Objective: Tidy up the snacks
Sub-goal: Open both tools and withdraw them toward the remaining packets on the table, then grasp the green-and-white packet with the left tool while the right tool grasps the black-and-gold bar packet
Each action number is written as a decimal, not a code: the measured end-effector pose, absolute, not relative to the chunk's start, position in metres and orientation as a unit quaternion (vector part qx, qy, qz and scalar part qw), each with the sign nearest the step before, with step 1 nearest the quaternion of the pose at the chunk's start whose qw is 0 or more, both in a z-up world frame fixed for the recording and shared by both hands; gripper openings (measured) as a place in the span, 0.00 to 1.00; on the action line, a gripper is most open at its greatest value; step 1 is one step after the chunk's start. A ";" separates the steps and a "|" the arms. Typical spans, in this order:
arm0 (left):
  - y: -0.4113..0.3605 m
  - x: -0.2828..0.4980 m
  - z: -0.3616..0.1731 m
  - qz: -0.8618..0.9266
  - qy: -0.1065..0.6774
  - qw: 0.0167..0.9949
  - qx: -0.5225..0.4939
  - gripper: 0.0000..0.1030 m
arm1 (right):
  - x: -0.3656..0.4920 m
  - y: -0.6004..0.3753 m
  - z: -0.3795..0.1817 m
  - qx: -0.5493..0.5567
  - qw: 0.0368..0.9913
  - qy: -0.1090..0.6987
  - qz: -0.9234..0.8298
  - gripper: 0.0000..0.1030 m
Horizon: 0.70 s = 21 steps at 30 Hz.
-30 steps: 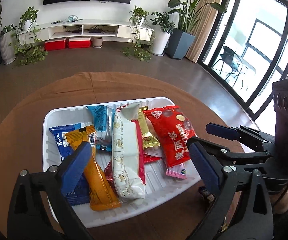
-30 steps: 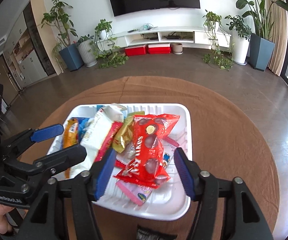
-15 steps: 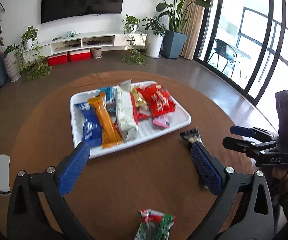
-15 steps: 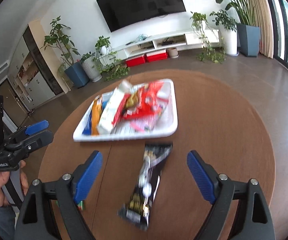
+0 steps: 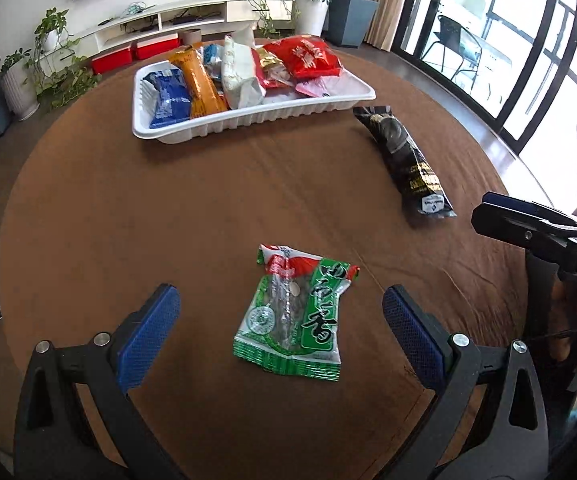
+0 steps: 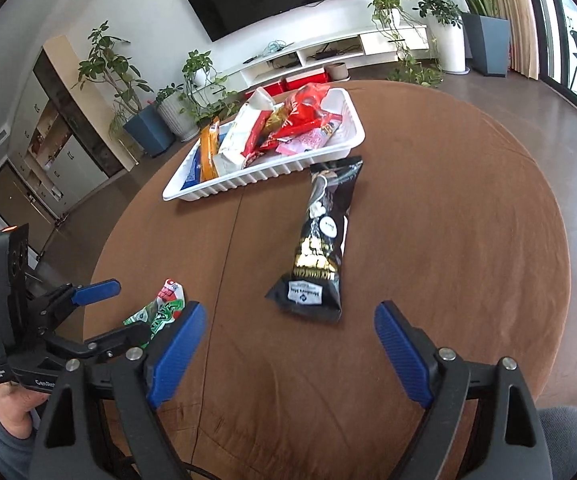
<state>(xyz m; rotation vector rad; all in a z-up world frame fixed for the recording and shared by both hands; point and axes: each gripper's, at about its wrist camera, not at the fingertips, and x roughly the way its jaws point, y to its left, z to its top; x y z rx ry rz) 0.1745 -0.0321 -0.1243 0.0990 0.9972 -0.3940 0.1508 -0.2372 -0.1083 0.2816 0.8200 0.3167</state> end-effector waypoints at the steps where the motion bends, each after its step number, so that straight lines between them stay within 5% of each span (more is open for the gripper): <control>1: -0.034 0.174 -0.127 -0.188 0.479 0.856 0.051 0.99 | 0.148 -0.237 -0.109 0.137 0.896 0.395 0.150 0.86; 9: -0.039 0.185 -0.132 -0.194 0.494 0.846 0.055 0.96 | 0.139 -0.233 -0.117 0.123 0.896 0.400 0.147 0.85; 15: -0.041 0.189 -0.140 -0.204 0.508 0.834 0.062 0.68 | 0.139 -0.228 -0.119 0.111 0.895 0.405 0.150 0.84; 19: -0.040 0.190 -0.141 -0.205 0.507 0.835 0.062 0.66 | 0.141 -0.226 -0.121 0.109 0.892 0.412 0.151 0.83; 21: -0.040 0.190 -0.140 -0.206 0.505 0.836 0.063 0.54 | 0.142 -0.224 -0.120 0.104 0.892 0.413 0.153 0.82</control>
